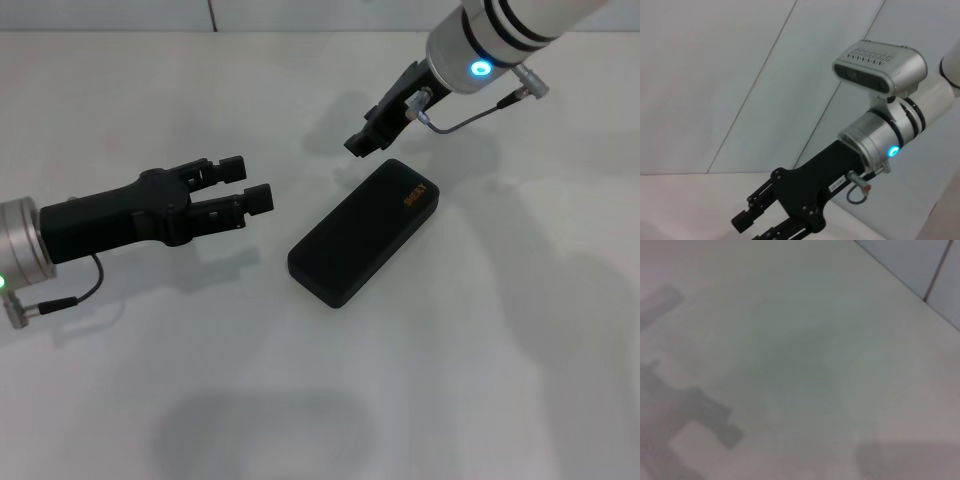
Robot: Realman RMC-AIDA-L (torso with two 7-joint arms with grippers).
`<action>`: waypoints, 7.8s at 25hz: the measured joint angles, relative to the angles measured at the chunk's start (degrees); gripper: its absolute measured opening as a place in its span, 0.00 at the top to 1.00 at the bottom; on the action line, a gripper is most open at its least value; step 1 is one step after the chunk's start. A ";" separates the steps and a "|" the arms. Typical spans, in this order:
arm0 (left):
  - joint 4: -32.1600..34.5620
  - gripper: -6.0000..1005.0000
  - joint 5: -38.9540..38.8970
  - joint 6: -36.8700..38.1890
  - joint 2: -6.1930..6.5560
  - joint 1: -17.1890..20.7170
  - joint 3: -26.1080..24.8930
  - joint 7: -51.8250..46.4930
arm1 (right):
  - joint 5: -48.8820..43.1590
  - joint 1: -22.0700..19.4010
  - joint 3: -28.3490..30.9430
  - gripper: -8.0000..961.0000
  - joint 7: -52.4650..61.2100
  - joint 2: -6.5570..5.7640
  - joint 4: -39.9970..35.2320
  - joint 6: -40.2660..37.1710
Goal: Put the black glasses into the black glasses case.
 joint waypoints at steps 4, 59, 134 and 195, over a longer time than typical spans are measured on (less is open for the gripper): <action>-0.04 0.13 -0.04 -0.01 -0.31 0.14 -0.02 0.02 | 0.23 -0.74 -1.35 0.52 0.02 0.07 0.50 2.50; -0.34 0.12 -0.31 0.57 -1.87 2.32 -1.43 -0.60 | 9.09 -8.22 -19.76 0.52 0.74 -0.22 -4.31 9.19; -0.32 0.12 0.15 1.27 -2.91 1.97 -1.32 1.56 | -12.75 -16.49 2.53 0.52 2.14 0.06 -13.83 -2.87; 11.21 0.12 1.32 19.79 1.21 7.69 -1.51 0.03 | 17.28 -49.29 44.11 0.09 -56.36 -2.67 -15.15 -66.25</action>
